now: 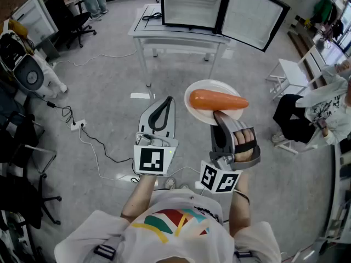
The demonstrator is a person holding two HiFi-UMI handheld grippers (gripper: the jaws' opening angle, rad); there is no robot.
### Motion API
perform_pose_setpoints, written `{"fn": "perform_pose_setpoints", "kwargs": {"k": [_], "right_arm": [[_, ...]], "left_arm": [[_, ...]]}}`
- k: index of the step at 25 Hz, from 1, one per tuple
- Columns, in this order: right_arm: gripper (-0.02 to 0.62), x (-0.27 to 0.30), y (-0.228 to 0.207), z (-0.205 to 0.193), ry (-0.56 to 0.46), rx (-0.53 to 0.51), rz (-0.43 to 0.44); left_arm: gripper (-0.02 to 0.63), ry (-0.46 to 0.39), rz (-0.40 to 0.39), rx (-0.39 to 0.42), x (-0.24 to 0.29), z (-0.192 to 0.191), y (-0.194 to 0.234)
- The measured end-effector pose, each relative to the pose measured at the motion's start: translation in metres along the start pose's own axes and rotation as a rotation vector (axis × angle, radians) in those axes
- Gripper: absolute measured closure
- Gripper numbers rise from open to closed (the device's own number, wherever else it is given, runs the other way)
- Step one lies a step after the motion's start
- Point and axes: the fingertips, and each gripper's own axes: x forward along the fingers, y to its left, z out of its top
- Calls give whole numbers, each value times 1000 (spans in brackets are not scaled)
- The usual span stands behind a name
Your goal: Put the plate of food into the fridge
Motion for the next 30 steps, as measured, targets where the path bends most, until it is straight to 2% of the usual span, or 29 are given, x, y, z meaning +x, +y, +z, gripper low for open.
{"fn": "perform_pose_setpoints", "kwargs": {"k": [18,30], "right_arm": [[566,4,-10,7,-5,-20,-26],[566,17,6,31,-14,-35,-18]], "left_arm": [[600,-9,0,9,-3,3,9],[600,-25,27,5,-19,-2,46]]}}
